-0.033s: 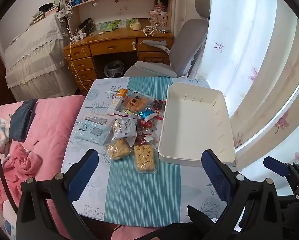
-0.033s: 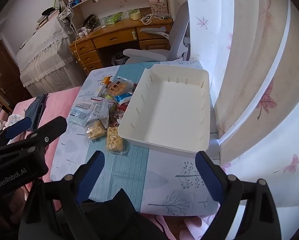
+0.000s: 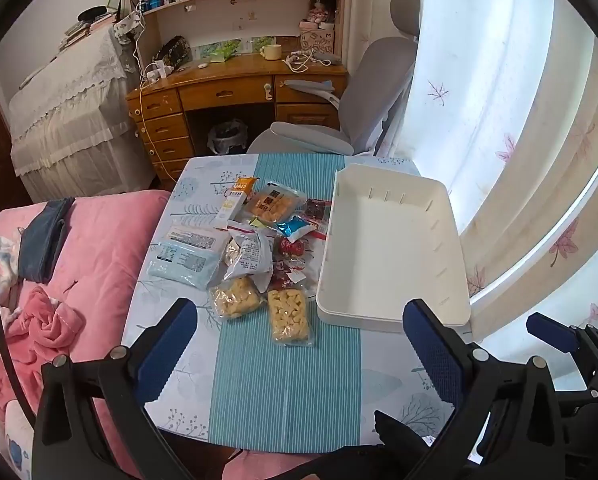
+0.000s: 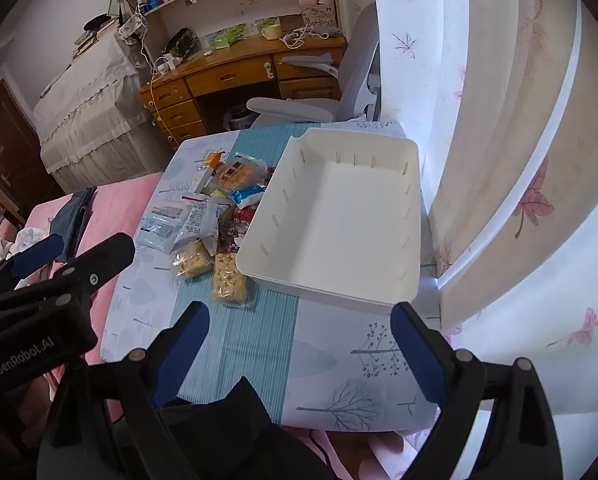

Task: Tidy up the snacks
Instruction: 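Move both tools toward the snack pile beside the white tray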

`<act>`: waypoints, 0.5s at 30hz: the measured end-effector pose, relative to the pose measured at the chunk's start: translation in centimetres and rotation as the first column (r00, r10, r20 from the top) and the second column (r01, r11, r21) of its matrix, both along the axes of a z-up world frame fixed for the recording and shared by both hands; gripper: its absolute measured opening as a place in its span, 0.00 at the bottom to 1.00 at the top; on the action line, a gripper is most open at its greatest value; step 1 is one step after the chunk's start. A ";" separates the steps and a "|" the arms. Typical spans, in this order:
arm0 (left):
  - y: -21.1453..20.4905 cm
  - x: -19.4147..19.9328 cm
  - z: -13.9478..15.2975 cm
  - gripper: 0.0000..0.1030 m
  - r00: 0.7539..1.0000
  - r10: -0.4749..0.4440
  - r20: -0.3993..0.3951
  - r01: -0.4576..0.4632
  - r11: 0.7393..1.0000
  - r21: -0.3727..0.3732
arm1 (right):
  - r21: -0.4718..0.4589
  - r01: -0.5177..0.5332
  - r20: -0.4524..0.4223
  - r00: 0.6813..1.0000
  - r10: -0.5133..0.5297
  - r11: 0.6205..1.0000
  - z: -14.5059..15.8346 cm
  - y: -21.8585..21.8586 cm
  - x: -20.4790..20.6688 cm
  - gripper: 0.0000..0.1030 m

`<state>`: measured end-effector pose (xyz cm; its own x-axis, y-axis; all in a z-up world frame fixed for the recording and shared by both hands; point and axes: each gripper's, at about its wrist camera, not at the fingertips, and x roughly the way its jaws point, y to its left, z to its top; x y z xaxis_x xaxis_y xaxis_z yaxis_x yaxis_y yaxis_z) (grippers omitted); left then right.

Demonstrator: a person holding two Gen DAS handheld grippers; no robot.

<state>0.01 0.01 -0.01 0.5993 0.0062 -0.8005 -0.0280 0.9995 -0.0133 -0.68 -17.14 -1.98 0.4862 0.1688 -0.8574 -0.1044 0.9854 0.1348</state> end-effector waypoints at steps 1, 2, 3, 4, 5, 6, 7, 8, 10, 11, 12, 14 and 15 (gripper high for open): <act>0.0 0.0 0.0 0.99 1.000 0.003 -0.001 -0.003 1.000 -0.001 | 0.000 -0.001 0.000 1.000 0.001 1.000 0.0 0.0 0.0 0.90; 0.1 0.0 0.0 0.99 1.000 0.005 -0.002 -0.005 1.000 -0.002 | 0.001 0.000 0.000 1.000 0.000 1.000 -0.1 0.0 0.0 0.90; 0.1 0.0 -0.1 0.99 1.000 0.007 -0.004 -0.007 1.000 -0.003 | 0.000 0.000 -0.001 1.000 0.000 1.000 -0.1 0.0 0.0 0.90; 0.0 -0.1 -0.2 0.99 1.000 0.010 -0.007 -0.010 1.000 -0.004 | 0.001 0.000 -0.001 1.000 0.000 1.000 -0.1 0.0 0.0 0.90; 0.0 -0.2 -0.6 0.99 1.000 0.010 -0.011 -0.010 1.000 -0.004 | 0.001 0.000 -0.001 1.000 0.000 1.000 -0.2 0.0 0.0 0.90; -0.1 -0.4 -0.5 0.99 1.000 0.014 -0.012 -0.014 1.000 -0.003 | 0.002 -0.001 -0.001 1.000 0.001 1.000 -0.2 0.0 0.0 0.90; -0.1 -0.7 -0.4 0.99 1.000 0.018 -0.013 -0.018 1.000 -0.004 | 0.004 -0.002 -0.002 1.000 0.002 1.000 -0.2 0.1 0.0 0.90; 0.0 -0.8 -0.5 0.99 1.000 0.023 -0.015 -0.023 1.000 -0.004 | 0.005 -0.005 -0.004 1.000 0.005 1.000 -0.3 0.1 0.1 0.90; 0.6 -1.2 -0.8 0.99 0.999 0.039 -0.012 -0.039 0.999 -0.009 | 0.008 -0.012 -0.006 1.000 0.012 1.000 -0.2 0.1 0.2 0.90; 0.8 -1.1 -0.2 0.99 0.999 0.046 -0.015 -0.046 0.999 -0.012 | 0.008 -0.016 -0.006 1.000 0.016 1.000 0.3 0.0 -0.2 0.90; 1.2 -1.2 -0.3 0.99 0.998 0.057 -0.019 -0.058 0.998 -0.015 | 0.014 -0.025 -0.012 1.000 0.025 1.000 -0.6 0.4 0.0 0.90; 1.4 -1.2 -0.4 0.99 0.997 0.071 -0.027 -0.072 0.997 -0.012 | 0.018 -0.028 -0.021 0.999 0.028 0.999 -0.6 0.7 0.1 0.90; 1.6 -1.2 -0.3 0.99 0.997 0.080 -0.024 -0.080 0.997 -0.010 | 0.014 -0.029 -0.019 0.999 0.029 0.999 -0.7 1.0 0.0 0.90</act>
<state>-1.20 1.62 -0.34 0.5779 0.0443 -0.8149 -0.1080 0.9939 -0.0225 -0.64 -16.18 -2.65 0.4641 0.1947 -0.8641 -0.1301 0.9800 0.1509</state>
